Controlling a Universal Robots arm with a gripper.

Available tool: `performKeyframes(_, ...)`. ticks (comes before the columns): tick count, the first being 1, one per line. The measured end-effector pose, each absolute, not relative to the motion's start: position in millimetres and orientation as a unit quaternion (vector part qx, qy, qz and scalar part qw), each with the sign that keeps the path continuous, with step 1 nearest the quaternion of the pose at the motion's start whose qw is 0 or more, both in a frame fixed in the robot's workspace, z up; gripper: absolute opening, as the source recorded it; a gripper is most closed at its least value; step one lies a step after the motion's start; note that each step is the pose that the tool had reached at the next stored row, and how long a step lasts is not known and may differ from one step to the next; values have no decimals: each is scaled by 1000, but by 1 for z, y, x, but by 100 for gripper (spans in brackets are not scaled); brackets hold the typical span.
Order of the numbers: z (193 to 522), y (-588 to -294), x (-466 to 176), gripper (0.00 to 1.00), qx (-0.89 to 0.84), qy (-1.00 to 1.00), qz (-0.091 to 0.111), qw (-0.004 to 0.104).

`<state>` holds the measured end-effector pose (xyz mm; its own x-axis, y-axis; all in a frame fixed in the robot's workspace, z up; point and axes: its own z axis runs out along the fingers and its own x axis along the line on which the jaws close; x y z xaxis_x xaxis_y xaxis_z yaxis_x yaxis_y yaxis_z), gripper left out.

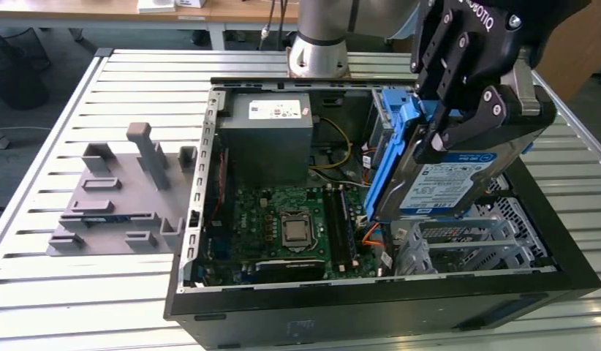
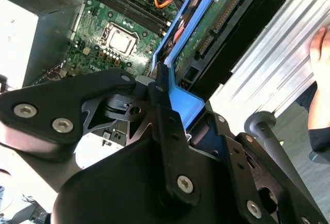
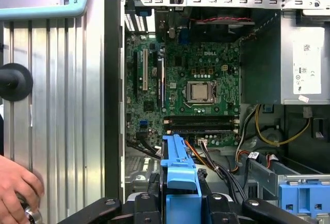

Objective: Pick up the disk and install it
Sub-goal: 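Insert the disk into the insertion slot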

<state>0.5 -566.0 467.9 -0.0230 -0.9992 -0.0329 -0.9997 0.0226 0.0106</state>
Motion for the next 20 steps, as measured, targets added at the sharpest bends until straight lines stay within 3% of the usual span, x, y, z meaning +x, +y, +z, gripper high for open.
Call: performKeyframes(20, 455, -572, 33, 36, -698, 715, 15, 8)
